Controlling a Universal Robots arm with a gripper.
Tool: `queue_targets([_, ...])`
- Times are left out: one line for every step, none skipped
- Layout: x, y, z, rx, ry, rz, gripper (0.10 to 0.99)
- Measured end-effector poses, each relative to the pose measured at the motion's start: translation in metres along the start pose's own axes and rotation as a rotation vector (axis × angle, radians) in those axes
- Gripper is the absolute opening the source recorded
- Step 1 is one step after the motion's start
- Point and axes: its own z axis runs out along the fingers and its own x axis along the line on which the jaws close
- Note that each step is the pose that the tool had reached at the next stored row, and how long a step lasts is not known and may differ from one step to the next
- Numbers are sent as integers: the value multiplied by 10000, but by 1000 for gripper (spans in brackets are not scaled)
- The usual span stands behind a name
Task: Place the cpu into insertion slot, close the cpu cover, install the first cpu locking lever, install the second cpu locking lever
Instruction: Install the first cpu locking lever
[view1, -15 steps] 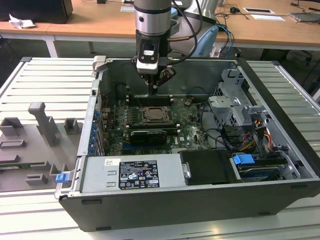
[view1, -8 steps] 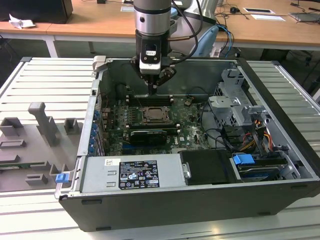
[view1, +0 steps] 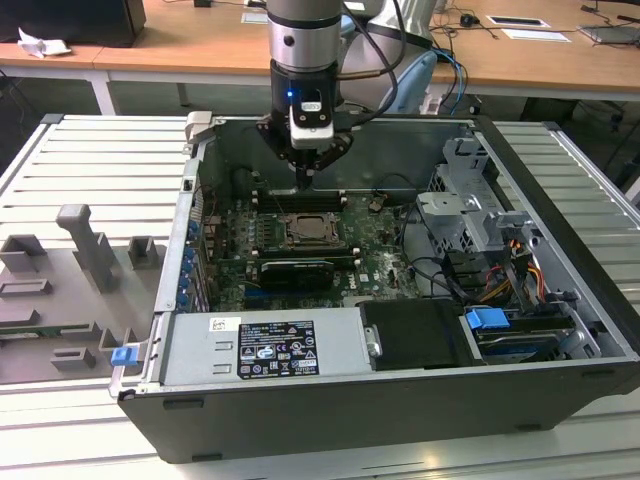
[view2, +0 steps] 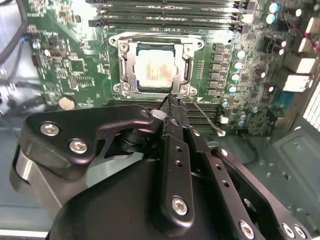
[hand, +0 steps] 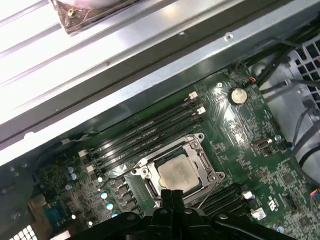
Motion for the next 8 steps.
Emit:
queue_targets([0,0,0,-3,7,-153,106])
queue_targets([0,0,0,-8,17,-372,106])
queue_targets([0,0,0,-15,29,-644,106])
queue_targets([0,0,0,-18,35,-787,106])
queue_targets([0,0,0,-22,42,-940,106])
queue_targets([0,0,0,-27,53,-1186,106])
queue_targets([0,0,0,-31,59,-1328,106])
queue_targets([0,0,0,-33,64,-1439,106])
